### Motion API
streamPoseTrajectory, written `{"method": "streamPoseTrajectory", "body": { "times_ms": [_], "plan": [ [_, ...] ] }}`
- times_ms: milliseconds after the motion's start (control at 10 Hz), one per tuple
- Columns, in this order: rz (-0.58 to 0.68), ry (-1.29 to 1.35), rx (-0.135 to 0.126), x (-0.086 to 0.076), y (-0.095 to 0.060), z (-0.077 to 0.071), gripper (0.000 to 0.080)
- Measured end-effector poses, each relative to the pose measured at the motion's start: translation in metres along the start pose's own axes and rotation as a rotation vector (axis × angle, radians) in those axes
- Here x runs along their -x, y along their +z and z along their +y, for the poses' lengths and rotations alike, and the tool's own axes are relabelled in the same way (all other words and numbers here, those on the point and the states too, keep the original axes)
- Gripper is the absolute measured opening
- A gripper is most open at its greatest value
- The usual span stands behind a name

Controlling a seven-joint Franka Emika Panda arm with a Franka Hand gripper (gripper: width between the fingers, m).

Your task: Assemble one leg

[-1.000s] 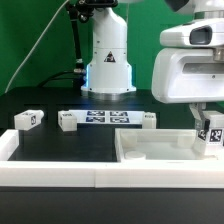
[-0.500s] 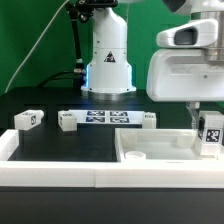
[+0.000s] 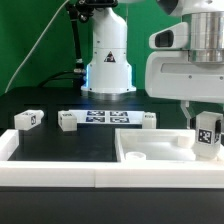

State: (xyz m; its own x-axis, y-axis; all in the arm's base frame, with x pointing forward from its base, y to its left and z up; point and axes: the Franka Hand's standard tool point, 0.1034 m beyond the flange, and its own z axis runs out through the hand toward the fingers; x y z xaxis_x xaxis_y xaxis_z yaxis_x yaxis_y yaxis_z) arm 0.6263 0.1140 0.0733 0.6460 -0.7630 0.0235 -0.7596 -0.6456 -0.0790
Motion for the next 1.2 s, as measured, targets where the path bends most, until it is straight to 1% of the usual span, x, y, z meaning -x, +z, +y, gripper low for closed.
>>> {"method": "streamPoseTrajectory", "body": {
  "times_ms": [100,200,300,600,700,800,900,1000,1100,1200],
  "plan": [
    [-0.004,0.15,0.012,0.0023,-0.0003,0.0007,0.0291],
    [-0.002,0.265,0.015,0.0028,0.0,0.0011,0.0291],
    [-0.009,0.314,0.009,0.002,0.0002,0.0011,0.0291],
    [-0.022,0.55,0.005,0.0017,0.0005,0.0016,0.0291],
    [-0.027,0.565,0.004,0.0035,0.0007,0.0006,0.0371],
    [-0.027,0.534,0.003,0.0036,0.0008,0.0006,0.0518],
    [-0.027,0.45,0.002,0.0032,0.0008,0.0007,0.0518],
    [-0.027,0.442,0.001,0.0043,0.0007,-0.0001,0.0628],
    [-0.027,0.407,0.001,0.0056,0.0008,-0.0008,0.0644],
    [-0.024,0.255,0.002,0.0066,0.0007,-0.0014,0.0644]
  ]
}}
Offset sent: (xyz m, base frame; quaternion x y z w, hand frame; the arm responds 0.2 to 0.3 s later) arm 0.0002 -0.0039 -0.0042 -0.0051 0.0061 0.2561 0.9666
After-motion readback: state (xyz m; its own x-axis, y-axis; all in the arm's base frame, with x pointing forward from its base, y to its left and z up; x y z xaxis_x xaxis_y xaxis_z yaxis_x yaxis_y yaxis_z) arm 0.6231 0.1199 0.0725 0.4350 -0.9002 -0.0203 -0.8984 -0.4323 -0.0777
